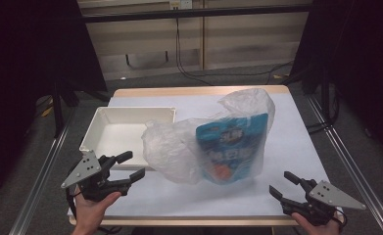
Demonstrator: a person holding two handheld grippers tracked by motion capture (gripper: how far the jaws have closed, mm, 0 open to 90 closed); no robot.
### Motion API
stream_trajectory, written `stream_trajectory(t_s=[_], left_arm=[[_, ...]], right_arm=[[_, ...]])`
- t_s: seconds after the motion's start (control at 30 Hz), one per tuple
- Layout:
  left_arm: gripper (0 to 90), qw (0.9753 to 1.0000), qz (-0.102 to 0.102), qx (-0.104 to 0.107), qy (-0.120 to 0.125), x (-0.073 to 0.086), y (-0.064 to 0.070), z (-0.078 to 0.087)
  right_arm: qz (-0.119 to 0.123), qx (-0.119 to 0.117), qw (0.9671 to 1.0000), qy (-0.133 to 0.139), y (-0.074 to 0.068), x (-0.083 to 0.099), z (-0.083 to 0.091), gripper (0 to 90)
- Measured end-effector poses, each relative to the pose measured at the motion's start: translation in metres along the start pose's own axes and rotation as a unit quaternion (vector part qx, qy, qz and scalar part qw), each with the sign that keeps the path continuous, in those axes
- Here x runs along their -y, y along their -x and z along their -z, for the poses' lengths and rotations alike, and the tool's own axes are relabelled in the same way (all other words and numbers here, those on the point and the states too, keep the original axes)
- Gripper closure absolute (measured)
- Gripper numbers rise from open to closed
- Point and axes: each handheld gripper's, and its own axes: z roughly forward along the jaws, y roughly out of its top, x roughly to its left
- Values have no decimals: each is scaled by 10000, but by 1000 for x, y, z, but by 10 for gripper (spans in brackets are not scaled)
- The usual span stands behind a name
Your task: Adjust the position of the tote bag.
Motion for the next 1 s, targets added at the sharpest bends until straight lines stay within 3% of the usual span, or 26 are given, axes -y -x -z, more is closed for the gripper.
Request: stream_trajectory(t_s=[0.17,0.3,0.53,0.63,0.83,1.0], left_arm=[[308,10000,-85,-2,-1,-13,-6,-3],[300,10000,-10,40,34,-20,-10,-10],[260,9998,-119,124,-137,-40,-12,-30],[249,9997,-152,181,-56,-47,-12,-35],[215,9996,-36,179,-217,-48,-16,-53],[203,9989,-24,335,-331,-41,-13,-68]], right_arm=[[27,-30,10000,-1,0,0,0,292],[23,-61,10000,-27,0,0,-1,284],[-3,-95,9999,-54,0,1,-2,276],[9,-76,10000,-64,1,1,-2,273],[12,-87,9999,-80,1,1,-2,271],[13,-77,9999,-89,1,2,-2,269]])
